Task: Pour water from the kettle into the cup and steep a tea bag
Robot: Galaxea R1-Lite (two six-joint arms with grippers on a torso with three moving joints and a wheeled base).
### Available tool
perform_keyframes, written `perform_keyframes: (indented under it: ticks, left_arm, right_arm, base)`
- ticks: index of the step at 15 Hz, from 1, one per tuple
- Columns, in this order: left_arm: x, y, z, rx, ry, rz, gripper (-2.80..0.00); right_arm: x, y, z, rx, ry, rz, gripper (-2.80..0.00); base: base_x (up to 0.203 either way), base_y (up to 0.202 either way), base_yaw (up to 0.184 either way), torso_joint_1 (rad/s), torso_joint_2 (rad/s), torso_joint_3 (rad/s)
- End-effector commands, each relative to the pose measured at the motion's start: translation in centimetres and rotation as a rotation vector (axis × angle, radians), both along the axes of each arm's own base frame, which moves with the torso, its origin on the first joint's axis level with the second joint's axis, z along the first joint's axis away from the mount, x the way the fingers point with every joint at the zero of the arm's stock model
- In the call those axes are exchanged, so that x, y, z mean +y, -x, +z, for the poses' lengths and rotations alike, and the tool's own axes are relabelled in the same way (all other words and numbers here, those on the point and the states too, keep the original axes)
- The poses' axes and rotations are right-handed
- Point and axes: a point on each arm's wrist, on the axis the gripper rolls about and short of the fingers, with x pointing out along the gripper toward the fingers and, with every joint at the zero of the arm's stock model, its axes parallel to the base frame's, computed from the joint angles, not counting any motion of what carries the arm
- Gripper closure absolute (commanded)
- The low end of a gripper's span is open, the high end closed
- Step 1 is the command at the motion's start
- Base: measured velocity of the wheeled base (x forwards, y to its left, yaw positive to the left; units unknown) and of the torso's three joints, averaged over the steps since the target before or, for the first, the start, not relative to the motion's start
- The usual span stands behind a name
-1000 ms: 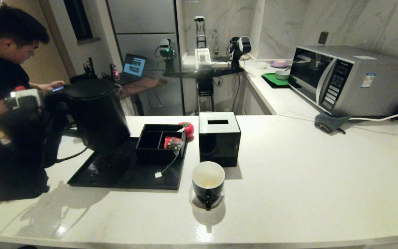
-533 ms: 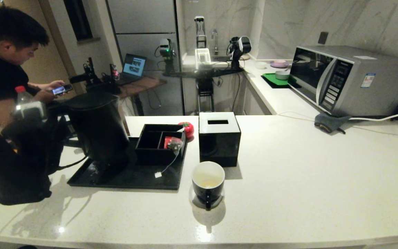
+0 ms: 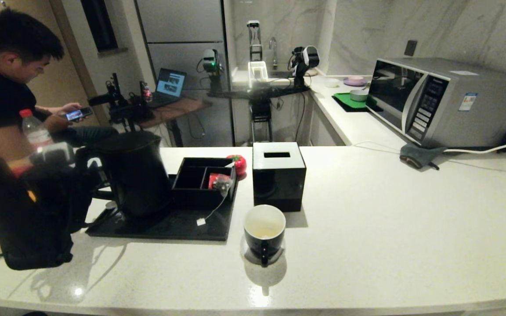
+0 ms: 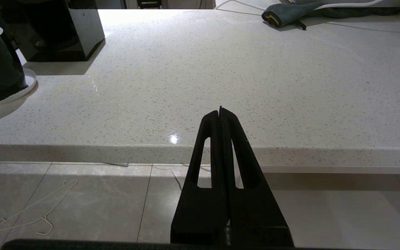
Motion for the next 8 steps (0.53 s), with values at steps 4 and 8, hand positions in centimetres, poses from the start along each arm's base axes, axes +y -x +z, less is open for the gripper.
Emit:
perform_keyframes:
  ticks: [4,8]
  left_arm:
    - [0.14,-0.33,-0.34,-0.033,0.008,0.002,0.00]
    - [0.77,-0.74,-0.72,-0.033,0.007,0.016,0.00]
  right_arm:
    - [0.00,0.00,0.00,0.000,0.000,0.001,0.00]
    - [0.00,0.00,0.00,0.000,0.000,0.001,0.00]
  base:
    - [0.000,0.000,0.000,0.000,0.00,0.000]
    - [0.000,0.000,0.000,0.000,0.00,0.000]
